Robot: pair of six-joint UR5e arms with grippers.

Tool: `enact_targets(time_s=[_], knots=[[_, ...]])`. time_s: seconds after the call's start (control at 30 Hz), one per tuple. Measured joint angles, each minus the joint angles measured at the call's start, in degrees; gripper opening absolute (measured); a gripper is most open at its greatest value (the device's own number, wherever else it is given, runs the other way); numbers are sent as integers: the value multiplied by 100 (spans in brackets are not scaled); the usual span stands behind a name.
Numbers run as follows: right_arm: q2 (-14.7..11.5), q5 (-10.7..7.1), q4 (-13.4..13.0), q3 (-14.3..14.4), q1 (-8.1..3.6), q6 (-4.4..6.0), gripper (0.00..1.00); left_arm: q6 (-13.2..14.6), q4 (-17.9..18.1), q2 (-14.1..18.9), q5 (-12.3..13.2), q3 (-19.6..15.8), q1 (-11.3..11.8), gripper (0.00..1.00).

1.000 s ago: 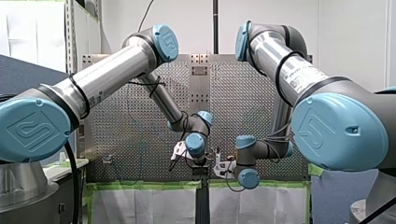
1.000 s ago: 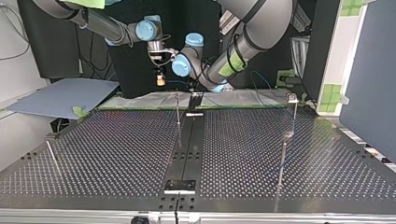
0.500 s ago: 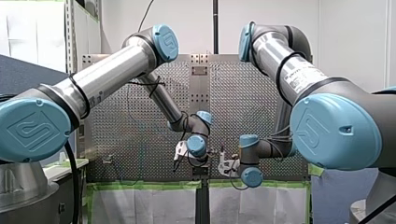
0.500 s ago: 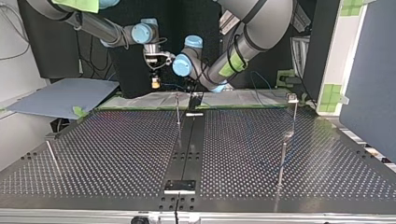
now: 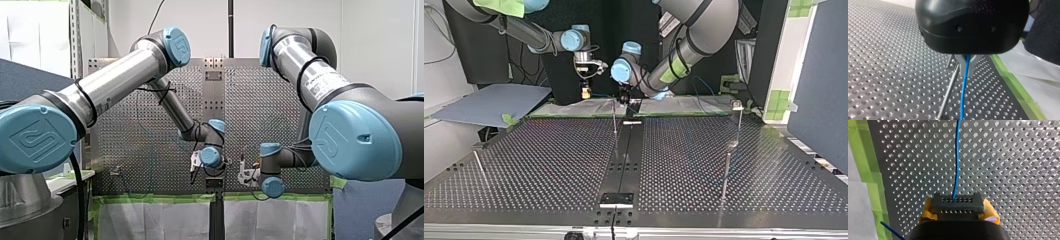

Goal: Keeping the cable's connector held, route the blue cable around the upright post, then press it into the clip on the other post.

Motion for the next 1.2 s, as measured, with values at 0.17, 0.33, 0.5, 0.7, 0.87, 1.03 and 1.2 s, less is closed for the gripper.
enact_targets(time_s=[0.17,0.33,0.5,0.7,0.87,1.03,1.2], knots=[[2,-22,16,-39,-28,-3,0,-53,5,-68,152,1,60,0],[3,-55,-1,-51,-43,-5,0,-72,-110,-285,217,3,127,0],[5,-113,-41,-73,-84,-16,0,-79,43,-347,297,3,196,0],[10,-171,-7,-147,-137,-29,0,-65,169,-344,391,3,258,0],[11,-195,68,-224,-180,-26,0,-32,180,-253,424,3,286,0],[12,-201,120,-267,-251,-3,0,-138,176,-168,520,3,312,0],[19,-234,142,-301,-336,-2,0,-256,174,-162,566,3,349,0]])
